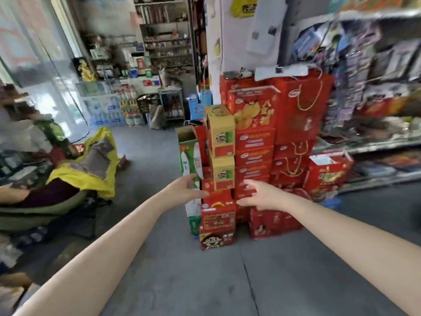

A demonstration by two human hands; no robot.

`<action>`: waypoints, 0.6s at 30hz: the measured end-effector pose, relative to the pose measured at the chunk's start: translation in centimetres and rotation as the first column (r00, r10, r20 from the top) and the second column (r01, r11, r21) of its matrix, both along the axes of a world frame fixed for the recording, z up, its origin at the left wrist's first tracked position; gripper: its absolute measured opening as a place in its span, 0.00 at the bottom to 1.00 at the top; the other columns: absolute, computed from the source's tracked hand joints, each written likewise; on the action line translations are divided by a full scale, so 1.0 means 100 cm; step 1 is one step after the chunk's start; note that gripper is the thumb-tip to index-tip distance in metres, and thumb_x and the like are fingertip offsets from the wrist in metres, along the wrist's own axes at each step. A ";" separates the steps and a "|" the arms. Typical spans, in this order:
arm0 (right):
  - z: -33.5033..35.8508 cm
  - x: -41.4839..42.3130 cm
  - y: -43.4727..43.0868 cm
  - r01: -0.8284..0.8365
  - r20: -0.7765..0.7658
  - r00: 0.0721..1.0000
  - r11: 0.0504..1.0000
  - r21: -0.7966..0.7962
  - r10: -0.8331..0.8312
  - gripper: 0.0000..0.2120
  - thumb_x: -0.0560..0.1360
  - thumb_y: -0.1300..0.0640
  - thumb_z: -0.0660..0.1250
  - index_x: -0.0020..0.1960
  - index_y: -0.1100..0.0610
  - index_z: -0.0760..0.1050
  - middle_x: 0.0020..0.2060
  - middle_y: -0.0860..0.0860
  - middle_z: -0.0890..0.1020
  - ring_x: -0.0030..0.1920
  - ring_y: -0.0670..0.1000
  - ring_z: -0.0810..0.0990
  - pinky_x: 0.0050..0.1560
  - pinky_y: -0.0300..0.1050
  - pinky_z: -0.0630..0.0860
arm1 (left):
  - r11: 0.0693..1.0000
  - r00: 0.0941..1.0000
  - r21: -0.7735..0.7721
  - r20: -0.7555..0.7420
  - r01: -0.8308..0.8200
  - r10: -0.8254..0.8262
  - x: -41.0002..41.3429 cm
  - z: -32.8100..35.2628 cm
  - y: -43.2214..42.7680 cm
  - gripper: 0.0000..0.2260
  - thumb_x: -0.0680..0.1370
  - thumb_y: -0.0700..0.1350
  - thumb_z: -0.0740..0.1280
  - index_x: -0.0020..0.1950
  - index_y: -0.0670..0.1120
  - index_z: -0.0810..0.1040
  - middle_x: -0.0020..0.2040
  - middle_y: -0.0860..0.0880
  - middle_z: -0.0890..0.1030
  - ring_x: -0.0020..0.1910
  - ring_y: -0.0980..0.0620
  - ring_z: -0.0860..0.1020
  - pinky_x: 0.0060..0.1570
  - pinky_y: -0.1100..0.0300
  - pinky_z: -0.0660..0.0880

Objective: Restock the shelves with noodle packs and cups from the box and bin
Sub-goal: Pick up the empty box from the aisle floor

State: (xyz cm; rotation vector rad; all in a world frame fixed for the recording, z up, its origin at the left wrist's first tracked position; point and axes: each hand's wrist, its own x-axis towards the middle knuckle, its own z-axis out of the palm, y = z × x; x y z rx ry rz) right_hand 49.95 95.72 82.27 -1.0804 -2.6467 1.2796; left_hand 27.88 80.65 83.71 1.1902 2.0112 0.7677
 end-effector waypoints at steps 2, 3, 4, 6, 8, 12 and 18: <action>0.008 0.047 0.040 0.081 0.002 0.997 0.996 0.024 -0.081 0.47 0.71 0.41 0.74 0.80 0.52 0.52 0.76 0.52 0.63 0.72 0.52 0.68 0.69 0.46 0.68 | 0.995 0.995 0.003 0.000 0.104 -0.104 0.036 0.008 0.062 0.34 0.69 0.60 0.77 0.71 0.54 0.68 0.65 0.52 0.77 0.57 0.58 0.79 0.56 0.62 0.77; 0.012 0.071 0.058 0.127 0.002 0.992 0.991 0.035 -0.127 0.47 0.71 0.41 0.73 0.80 0.52 0.52 0.76 0.52 0.63 0.72 0.52 0.69 0.71 0.48 0.68 | 0.990 0.990 0.014 -0.021 0.141 -0.141 0.053 0.010 0.089 0.40 0.68 0.62 0.76 0.75 0.53 0.64 0.68 0.51 0.74 0.61 0.54 0.78 0.57 0.59 0.77; 0.015 0.094 0.074 0.171 -0.007 0.985 0.984 0.040 -0.171 0.46 0.71 0.41 0.73 0.80 0.52 0.52 0.76 0.53 0.63 0.72 0.52 0.69 0.71 0.48 0.67 | 0.985 0.984 0.004 -0.034 0.174 -0.174 0.070 0.008 0.117 0.43 0.70 0.62 0.75 0.78 0.52 0.60 0.71 0.50 0.71 0.65 0.50 0.76 0.58 0.58 0.75; 0.018 0.140 0.103 0.259 -0.023 0.966 0.965 0.049 -0.259 0.46 0.71 0.41 0.73 0.80 0.52 0.52 0.77 0.52 0.62 0.73 0.52 0.68 0.70 0.47 0.67 | 0.969 0.968 -0.007 -0.033 0.248 -0.248 0.109 0.007 0.160 0.42 0.73 0.60 0.73 0.80 0.51 0.56 0.75 0.49 0.67 0.71 0.47 0.70 0.59 0.57 0.72; 0.017 0.186 0.122 0.350 -0.022 0.937 0.935 0.053 -0.349 0.46 0.72 0.41 0.73 0.80 0.53 0.51 0.77 0.52 0.62 0.73 0.52 0.66 0.67 0.43 0.67 | 0.942 0.940 -0.020 -0.059 0.335 -0.335 0.143 0.003 0.199 0.41 0.73 0.61 0.72 0.80 0.52 0.57 0.76 0.47 0.66 0.73 0.48 0.68 0.61 0.58 0.71; 0.010 0.267 0.145 0.521 -0.013 0.853 0.851 0.065 -0.522 0.39 0.75 0.46 0.71 0.78 0.55 0.57 0.74 0.54 0.67 0.72 0.53 0.69 0.68 0.44 0.67 | 0.879 0.876 -0.014 -0.078 0.477 -0.476 0.207 -0.003 0.275 0.39 0.75 0.59 0.72 0.80 0.49 0.58 0.76 0.46 0.67 0.73 0.50 0.68 0.61 0.60 0.69; -0.010 0.352 0.172 0.730 -0.001 0.683 0.683 0.002 -0.730 0.46 0.71 0.44 0.74 0.79 0.56 0.53 0.76 0.55 0.64 0.73 0.52 0.67 0.71 0.46 0.67 | 0.756 0.756 0.022 -0.064 0.654 -0.652 0.297 -0.011 0.366 0.38 0.74 0.56 0.74 0.79 0.49 0.61 0.74 0.47 0.70 0.63 0.54 0.74 0.55 0.63 0.72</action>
